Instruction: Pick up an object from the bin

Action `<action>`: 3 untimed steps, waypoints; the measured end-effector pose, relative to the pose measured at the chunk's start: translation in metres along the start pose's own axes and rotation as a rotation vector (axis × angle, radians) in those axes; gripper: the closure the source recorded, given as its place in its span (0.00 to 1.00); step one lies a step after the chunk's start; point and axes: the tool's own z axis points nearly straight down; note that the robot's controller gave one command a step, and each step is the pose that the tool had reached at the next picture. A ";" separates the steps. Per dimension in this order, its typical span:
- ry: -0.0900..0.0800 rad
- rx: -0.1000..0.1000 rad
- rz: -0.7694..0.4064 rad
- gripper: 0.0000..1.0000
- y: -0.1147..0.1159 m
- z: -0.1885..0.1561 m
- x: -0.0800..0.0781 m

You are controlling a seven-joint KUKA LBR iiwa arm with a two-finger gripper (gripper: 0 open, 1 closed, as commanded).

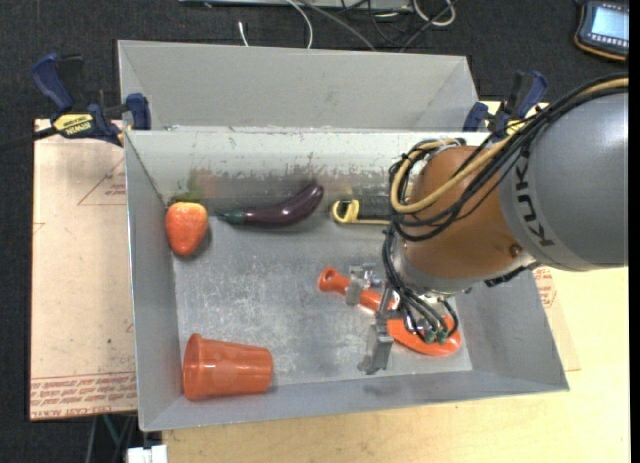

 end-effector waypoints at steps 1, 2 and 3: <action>0.000 0.000 0.000 0.00 0.000 0.000 0.000; -0.002 -0.002 0.029 0.00 0.003 0.009 -0.012; 0.000 -0.001 0.169 0.00 -0.001 0.025 -0.017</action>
Offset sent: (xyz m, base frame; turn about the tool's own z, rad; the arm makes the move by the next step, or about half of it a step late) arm 0.0117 0.0030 -0.0087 0.0293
